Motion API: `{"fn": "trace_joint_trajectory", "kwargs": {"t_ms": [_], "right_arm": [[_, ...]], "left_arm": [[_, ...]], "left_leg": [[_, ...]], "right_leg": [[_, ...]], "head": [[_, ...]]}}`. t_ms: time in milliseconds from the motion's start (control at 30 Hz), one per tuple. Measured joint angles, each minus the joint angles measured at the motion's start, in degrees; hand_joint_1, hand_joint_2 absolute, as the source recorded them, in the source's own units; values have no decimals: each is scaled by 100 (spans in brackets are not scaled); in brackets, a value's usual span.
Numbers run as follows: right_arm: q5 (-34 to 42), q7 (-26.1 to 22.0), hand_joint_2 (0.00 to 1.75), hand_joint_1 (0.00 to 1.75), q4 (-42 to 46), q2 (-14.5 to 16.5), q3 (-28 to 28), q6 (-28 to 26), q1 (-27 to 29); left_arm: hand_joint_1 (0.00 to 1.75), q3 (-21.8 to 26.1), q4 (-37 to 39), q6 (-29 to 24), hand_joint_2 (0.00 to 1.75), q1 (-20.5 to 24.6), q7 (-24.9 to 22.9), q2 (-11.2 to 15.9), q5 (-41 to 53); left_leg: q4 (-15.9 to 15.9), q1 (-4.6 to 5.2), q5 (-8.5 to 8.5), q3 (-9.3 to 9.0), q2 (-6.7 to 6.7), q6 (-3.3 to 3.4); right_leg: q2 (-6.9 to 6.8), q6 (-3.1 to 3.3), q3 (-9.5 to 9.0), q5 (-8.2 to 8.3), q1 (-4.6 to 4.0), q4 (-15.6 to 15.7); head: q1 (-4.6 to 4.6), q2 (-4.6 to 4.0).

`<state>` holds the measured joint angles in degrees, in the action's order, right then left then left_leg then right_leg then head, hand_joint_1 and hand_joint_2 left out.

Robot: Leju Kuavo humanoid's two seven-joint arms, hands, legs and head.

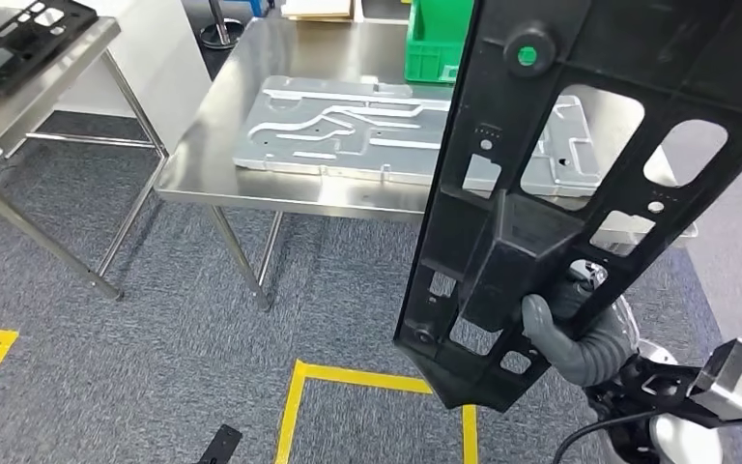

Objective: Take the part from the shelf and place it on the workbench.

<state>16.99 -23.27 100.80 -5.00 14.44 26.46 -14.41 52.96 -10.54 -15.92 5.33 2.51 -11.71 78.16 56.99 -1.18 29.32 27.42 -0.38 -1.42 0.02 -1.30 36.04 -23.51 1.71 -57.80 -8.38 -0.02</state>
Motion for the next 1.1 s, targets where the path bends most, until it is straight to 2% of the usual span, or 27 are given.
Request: {"fn": "trace_joint_trajectory", "kwargs": {"t_ms": [33, 67, 100, 167, 200, 233, 267, 333, 367, 400, 433, 500, 567, 600, 667, 700, 733, 767, 833, 867, 900, 967, 1033, 1067, 1100], "right_arm": [[4, -4, 175, 175, -14, -1, -1, 6, -31], [8, -7, 175, 175, -28, 0, -1, 11, -64], [12, -9, 175, 175, -43, 3, -1, 15, -88], [15, -10, 175, 175, -80, 4, 0, 21, -114], [15, -9, 175, 175, -101, 4, 1, 22, -115], [15, -9, 175, 175, -120, 4, 1, 23, -117], [15, -9, 175, 175, -137, 4, 1, 23, -120], [17, -10, 175, 175, -159, 4, 1, 25, -134], [20, -12, 175, 175, -170, 5, 2, 27, -141], [23, -11, 175, 175, -181, 7, 2, 29, -150], [27, -11, 175, 175, -190, 8, 3, 30, -158], [31, -11, 175, 175, -196, 8, 3, 31, -172], [36, -15, 175, 175, -193, 7, 3, 30, -186], [38, -18, 175, 175, -193, 6, 3, 29, -192], [43, -24, 175, 175, -204, 7, 3, 28, -191], [43, -24, 175, 175, -215, 7, 3, 27, -187], [43, -23, 175, 175, -226, 7, 3, 27, -184], [43, -22, 175, 175, -234, 6, 3, 27, -184], [43, -21, 175, 175, -240, 6, 3, 27, -190], [43, -21, 175, 175, -240, 6, 3, 26, -195], [43, -20, 175, 175, -241, 7, 3, 24, -200], [43, -17, 175, 175, -242, 8, 3, 20, -207], [43, -12, 175, 175, -242, 5, 3, 18, -209], [43, -11, 175, 175, -242, 4, 3, 17, -210], [42, -9, 175, 175, -242, 3, 3, 16, -210]], "left_arm": [[0, 0, 0, -1, 175, 8, -5, -1, 1], [0, 0, 0, -1, 175, 18, -14, -1, 2], [0, 0, 0, -1, 175, 27, -20, -1, 3], [0, 0, 0, 1, 175, 25, -28, -1, 3], [0, 0, 0, 1, 175, 17, -29, -1, 3], [0, 0, 0, 1, 175, 9, -30, -1, 3], [0, 0, 0, 1, 175, 4, -30, -1, 3], [0, 0, 0, 1, 175, 1, -24, 2, 4], [0, -1, 0, 7, 175, 0, -13, 3, 6], [0, -2, 0, 17, 175, -2, 5, 4, 11], [0, -3, 0, 31, 175, -3, 28, 4, 20], [0, -4, 0, 55, 175, 2, 64, -1, 35], [0, -4, 0, 60, 175, 10, 74, -5, 38], [0, -3, 0, 61, 175, 17, 74, -7, 38], [0, -3, 0, 62, 175, 28, 74, -5, 38], [0, -4, 0, 63, 175, 28, 74, -6, 38], [0, -4, 0, 63, 175, 24, 74, -7, 38], [0, -4, 0, 64, 175, 20, 74, -10, 38], [0, -4, 0, 65, 175, 16, 74, -17, 38], [0, -4, 0, 66, 175, 19, 74, -20, 38], [0, -4, 0, 68, 175, 22, 74, -20, 38], [0, -4, 0, 72, 175, 25, 74, -22, 39], [0, -4, 0, 70, 175, 25, 74, -25, 40], [0, -4, 0, 67, 175, 26, 74, -26, 40], [0, -4, 0, 64, 175, 27, 74, -27, 40]], "left_leg": [[160, -10, 4, 56, 3, -25], [417, -19, 42, 196, 5, -44], [780, -23, 129, 421, 8, -54], [1487, -20, 410, 923, 9, -58], [1672, -17, 522, 1109, 9, -49], [1671, -13, 531, 1204, 9, -32], [1479, -3, 405, 1212, 9, 0], [747, 35, -188, 1060, 7, 94], [437, 62, -426, 989, 11, 131], [256, 86, -598, 948, 13, 156], [189, 103, -661, 940, 15, 170], [166, 100, -674, 912, 13, 200], [95, 75, -663, 848, 13, 251], [68, 64, -651, 811, 15, 278], [58, 70, -606, 770, 15, 313], [60, 71, -581, 751, 13, 320], [63, 71, -552, 725, 8, 317], [68, 70, -521, 691, 1, 310], [85, 69, -450, 615, -14, 282], [105, 81, -415, 593, -21, 258], [115, 93, -390, 584, -24, 232], [119, 111, -360, 579, -24, 177], [152, 105, -309, 583, -13, 117], [268, 102, -228, 625, -7, 87], [514, 97, -86, 731, -1, 61]], "right_leg": [[3, 50, -45, -27, 0, 8], [4, 93, -96, -54, -5, 15], [2, 126, -141, -91, -13, 22], [5, 168, -223, -177, -42, 22], [11, 179, -278, -226, -60, 22], [19, 184, -345, -277, -78, 22], [26, 185, -426, -335, -94, 22], [34, 169, -588, -451, -118, 14], [40, 151, -640, -501, -127, 8], [46, 123, -666, -541, -132, 2], [49, 91, -674, -571, -136, 1], [53, 24, -683, -623, -131, 18], [41, -29, -610, -758, -120, -169], [36, -54, -468, -890, -110, -444], [31, -94, -3, -1161, -96, -1209], [30, -110, 214, -1206, -89, -1505], [29, -118, 343, -1125, -84, -1600], [27, -118, 368, -937, -81, -1490], [23, -91, 153, -392, -80, -774], [22, -64, 22, -224, -91, -425], [23, -34, -66, -135, -103, -190], [32, 26, -111, -165, -130, -73], [35, 91, -129, -168, -109, -51], [31, 127, -147, -169, -96, -34], [23, 160, -167, -173, -84, -20]], "head": [[-1, 0], [-1, 0], [-1, 0], [-2, 0], [-2, 0], [-2, 0], [-1, 0], [-1, 0], [-1, 0], [-1, 0], [-1, 0], [-1, 0], [0, 0], [1, 0], [1, 0], [1, 0], [1, 0], [1, 0], [1, 0], [1, 0], [1, 0], [-1, 0], [-2, 0], [-2, 0], [-3, 0]]}}
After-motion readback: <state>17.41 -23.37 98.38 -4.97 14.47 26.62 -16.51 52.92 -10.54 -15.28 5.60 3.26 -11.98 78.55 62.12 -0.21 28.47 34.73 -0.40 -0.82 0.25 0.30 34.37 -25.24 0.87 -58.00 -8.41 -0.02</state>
